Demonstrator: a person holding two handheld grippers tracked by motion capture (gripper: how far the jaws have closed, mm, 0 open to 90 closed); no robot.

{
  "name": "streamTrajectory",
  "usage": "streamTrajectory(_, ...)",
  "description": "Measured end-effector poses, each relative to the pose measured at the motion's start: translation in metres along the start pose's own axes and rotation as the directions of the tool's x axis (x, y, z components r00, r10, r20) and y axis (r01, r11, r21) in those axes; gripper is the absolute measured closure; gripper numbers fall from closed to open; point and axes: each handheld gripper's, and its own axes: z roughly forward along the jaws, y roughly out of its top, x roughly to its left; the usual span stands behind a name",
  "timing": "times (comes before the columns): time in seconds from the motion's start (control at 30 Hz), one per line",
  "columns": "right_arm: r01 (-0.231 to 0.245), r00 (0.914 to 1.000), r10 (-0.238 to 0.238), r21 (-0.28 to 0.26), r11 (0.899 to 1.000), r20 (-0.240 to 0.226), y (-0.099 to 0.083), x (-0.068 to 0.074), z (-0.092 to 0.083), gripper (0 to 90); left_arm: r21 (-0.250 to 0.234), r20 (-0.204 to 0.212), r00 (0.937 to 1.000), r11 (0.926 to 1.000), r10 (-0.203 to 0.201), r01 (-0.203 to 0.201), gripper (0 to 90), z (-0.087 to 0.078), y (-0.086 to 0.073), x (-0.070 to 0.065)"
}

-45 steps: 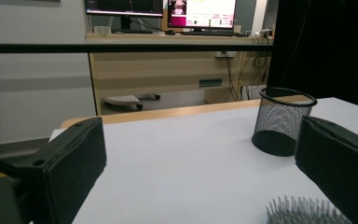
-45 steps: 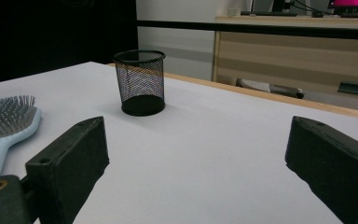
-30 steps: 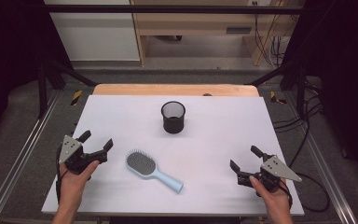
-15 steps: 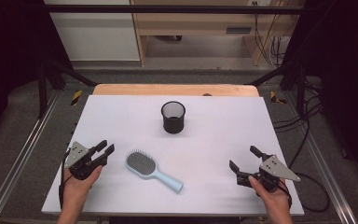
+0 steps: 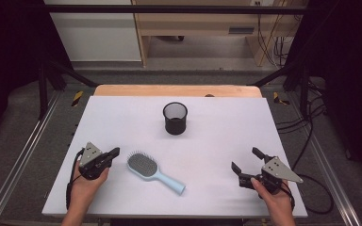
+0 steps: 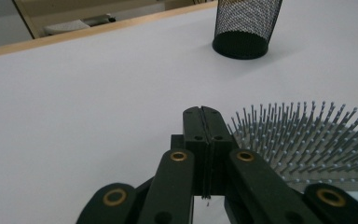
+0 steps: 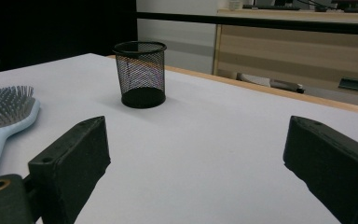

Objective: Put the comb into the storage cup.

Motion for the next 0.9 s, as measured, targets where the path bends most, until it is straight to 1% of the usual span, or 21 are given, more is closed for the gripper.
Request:
streamTrajectory(0.03, -0.001, 1.0, 0.001, 0.0, 1.0, 0.0, 0.0, 0.0, 0.0, 7.1, 0.0, 0.0, 1.0, 1.0, 0.0, 0.0, 89.7, 0.0, 0.0, 0.0)
streamTrajectory(0.13, -0.002, 1.0, 0.002, 0.001, 1.0, -0.001, 0.0, 0.0, 0.0, 7.1, 0.033, 0.011, 0.9999, 0.9994, 0.003, -0.004, 89.7, 0.007, -0.001, -0.001)
streamTrajectory(0.17, -0.003, 1.0, 0.003, 0.0, 1.0, -0.001, 0.0, 0.0, 0.0, 7.2, 0.045, 0.009, 0.9999, 0.999, 0.007, -0.007, 89.7, 0.009, -0.001, -0.002)
streamTrajectory(0.27, -0.003, 1.0, 0.003, 0.0, 1.0, -0.002, 0.0, 0.001, 0.0, 7.2, 0.059, 0.011, 0.9999, 0.9982, 0.001, -0.002, 89.7, 0.013, 0.0, -0.003)
streamTrajectory(0.4, -0.007, 1.0, 0.007, 0.0, 1.0, -0.001, 0.0, 0.001, 0.0, 7.2, 0.091, 0.013, 0.9999, 0.9958, 0.005, -0.006, 89.7, 0.017, -0.002, -0.004)
streamTrajectory(0.43, -0.012, 0.9999, 0.012, -0.001, 1.0, -0.001, 0.0, 0.001, 0.0, 7.2, 0.103, 0.02, 0.9998, 0.9946, 0.007, -0.009, 89.7, 0.019, -0.002, -0.005)
streamTrajectory(0.6, -0.019, 0.9998, 0.019, 0.001, 1.0, -0.001, -0.001, 0.001, 0.001, 7.4, 0.121, 0.025, 0.9996, 0.9925, 0.016, -0.019, 89.7, 0.023, -0.002, -0.009)
streamTrajectory(0.77, -0.02, 0.9998, 0.02, 0.005, 1.0, -0.005, -0.001, 0.002, 0.001, 7.6, 0.138, 0.024, 0.999, 0.9896, 0.039, -0.042, 89.6, 0.029, -0.003, -0.012)
streamTrajectory(0.9, -0.019, 0.9998, 0.019, 0.007, 1.0, -0.009, -0.001, 0.003, 0.001, 7.6, 0.143, 0.031, 0.9987, 0.9888, 0.039, -0.043, 89.7, 0.03, -0.004, -0.012)
